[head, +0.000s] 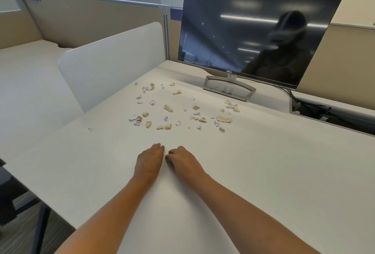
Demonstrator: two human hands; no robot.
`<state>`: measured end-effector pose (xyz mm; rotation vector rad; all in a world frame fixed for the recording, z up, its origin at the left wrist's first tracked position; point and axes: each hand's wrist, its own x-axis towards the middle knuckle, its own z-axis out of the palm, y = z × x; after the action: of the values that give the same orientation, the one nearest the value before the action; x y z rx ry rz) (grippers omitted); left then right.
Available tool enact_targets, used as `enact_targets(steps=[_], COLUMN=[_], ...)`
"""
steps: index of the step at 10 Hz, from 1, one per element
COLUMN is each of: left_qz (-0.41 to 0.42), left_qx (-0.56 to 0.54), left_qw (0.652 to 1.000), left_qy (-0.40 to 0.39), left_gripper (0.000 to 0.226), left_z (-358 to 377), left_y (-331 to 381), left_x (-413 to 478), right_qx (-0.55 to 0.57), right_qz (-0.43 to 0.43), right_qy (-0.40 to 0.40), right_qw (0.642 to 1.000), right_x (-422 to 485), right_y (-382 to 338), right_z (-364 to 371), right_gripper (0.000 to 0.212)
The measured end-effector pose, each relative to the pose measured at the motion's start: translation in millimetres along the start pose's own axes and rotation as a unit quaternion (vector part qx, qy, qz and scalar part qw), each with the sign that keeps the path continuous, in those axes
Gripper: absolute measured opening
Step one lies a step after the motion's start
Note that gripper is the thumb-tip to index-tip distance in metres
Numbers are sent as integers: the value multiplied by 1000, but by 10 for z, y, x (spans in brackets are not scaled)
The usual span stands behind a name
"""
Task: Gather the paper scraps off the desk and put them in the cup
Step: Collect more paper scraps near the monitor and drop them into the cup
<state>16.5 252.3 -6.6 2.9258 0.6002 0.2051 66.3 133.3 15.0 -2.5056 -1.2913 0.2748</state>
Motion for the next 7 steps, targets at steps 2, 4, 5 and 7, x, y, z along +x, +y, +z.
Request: enact_targets(steps=[2, 4, 5, 7], left_qz=[-38, -141, -162, -62], left_qx=[9, -159, -255, -167], left_qw=[999, 977, 953, 984], left_qy=[-29, -9, -31, -24], left_gripper=[38, 39, 33, 31], left_z=[-125, -179, -139, -12], left_y=[203, 411, 484, 968], left_x=[-168, -380, -498, -653], right_qx=[-3, -13, -25, -10], right_qz=[-22, -15, -19, 19], right_qy=[0, -14, -21, -8], right_qw=[1000, 1000, 999, 1000], right_x=[-219, -513, -704, -1167], right_y=[-12, 74, 212, 687], right_z=[-87, -171, -242, -411], right_gripper=[25, 20, 19, 20])
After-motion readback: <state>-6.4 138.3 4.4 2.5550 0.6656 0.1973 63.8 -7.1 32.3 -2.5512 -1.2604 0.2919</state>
